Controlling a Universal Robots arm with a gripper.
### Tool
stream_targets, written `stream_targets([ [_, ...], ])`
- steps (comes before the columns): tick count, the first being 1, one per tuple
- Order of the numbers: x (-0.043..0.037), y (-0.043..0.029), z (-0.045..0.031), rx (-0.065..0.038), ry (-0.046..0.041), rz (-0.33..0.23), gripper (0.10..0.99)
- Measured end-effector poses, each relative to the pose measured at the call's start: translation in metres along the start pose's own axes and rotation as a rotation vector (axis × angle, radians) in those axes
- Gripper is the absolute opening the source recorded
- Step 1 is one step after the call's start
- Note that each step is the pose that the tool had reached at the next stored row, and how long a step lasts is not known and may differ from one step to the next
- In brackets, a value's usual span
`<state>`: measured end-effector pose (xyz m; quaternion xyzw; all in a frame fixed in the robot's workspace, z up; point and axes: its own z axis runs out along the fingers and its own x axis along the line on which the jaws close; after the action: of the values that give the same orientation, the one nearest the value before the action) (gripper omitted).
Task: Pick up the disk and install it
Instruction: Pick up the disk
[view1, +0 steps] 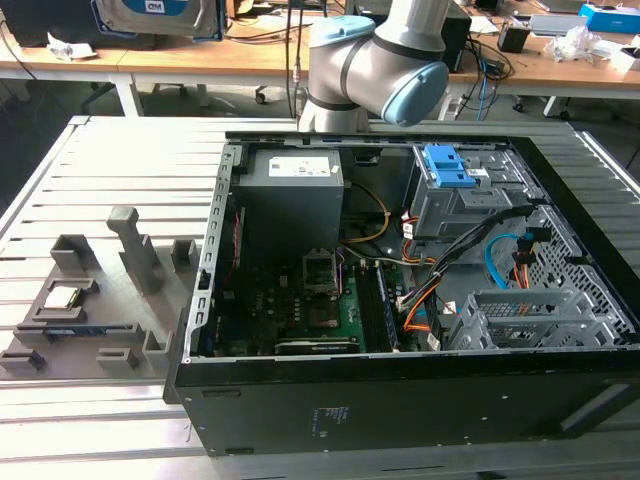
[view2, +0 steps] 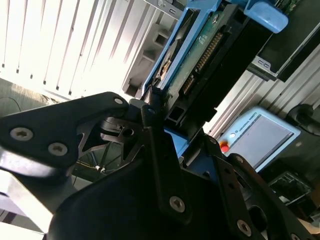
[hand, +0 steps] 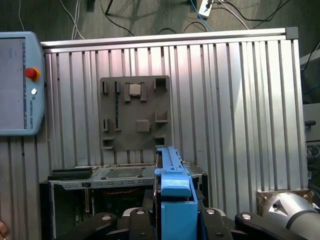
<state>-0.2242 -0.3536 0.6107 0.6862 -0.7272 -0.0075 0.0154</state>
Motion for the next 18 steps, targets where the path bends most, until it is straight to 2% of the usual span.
stream_targets([
  [1, -0.0002, -0.0028, 0.0015, 0.0, 0.0003, 0.0, 0.369],
  [3, -0.0012, -0.0171, 0.0033, 0.0, 0.0026, 0.0, 0.369],
  [7, -0.0025, -0.0367, 0.0041, 0.0, 0.0042, 0.0, 0.369],
  [8, -0.0027, -0.0393, 0.0042, 0.0, 0.0042, 0.0, 0.369],
  [10, -0.0032, -0.0492, 0.0044, 0.0, 0.0041, 0.0, 0.369],
  [12, -0.0036, -0.0545, 0.0045, 0.0, 0.0041, 0.0, 0.369],
  [15, -0.0045, -0.0696, 0.0047, 0.0, 0.0041, 0.0, 0.369],
  [18, -0.005, -0.079, 0.0049, 0.0, 0.0042, 0.0, 0.369],
])
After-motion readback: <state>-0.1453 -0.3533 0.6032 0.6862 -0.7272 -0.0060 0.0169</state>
